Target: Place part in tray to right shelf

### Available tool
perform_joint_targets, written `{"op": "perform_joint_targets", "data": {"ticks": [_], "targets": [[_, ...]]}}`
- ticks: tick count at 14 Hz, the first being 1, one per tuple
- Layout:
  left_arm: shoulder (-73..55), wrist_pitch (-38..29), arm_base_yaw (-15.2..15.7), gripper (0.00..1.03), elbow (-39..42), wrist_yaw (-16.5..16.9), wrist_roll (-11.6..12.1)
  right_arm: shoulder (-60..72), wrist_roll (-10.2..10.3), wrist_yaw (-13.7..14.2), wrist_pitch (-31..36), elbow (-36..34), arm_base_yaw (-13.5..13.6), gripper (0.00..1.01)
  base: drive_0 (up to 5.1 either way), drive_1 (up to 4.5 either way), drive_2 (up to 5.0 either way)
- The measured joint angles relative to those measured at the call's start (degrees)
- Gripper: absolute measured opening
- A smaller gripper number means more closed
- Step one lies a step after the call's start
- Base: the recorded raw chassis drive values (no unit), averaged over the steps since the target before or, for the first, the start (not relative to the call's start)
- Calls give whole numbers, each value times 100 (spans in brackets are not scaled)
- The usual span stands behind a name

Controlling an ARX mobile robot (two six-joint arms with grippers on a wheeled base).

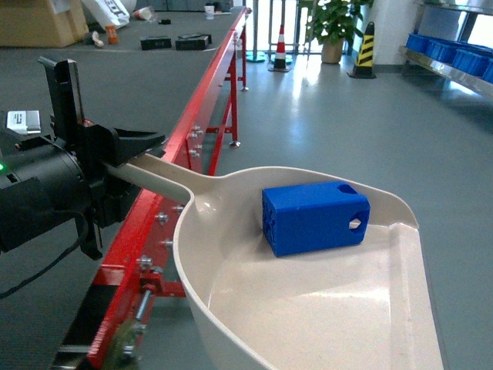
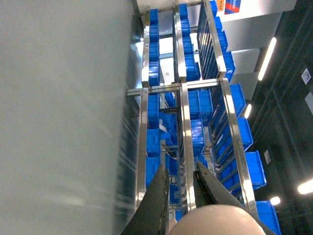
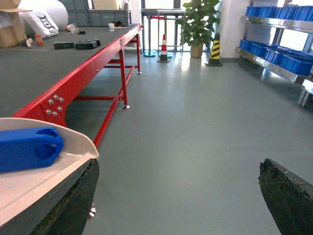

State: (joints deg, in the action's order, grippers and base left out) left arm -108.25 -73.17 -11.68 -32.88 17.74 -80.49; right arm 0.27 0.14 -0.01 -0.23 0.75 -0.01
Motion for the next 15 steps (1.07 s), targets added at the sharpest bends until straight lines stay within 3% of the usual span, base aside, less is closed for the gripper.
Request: {"op": "perform_joint_targets", "data": {"ticks": [15], "targets": [[0, -20, 0, 13, 0, 4, -2, 0, 0, 0, -4, 0, 0, 98, 501, -244, -244]]}}
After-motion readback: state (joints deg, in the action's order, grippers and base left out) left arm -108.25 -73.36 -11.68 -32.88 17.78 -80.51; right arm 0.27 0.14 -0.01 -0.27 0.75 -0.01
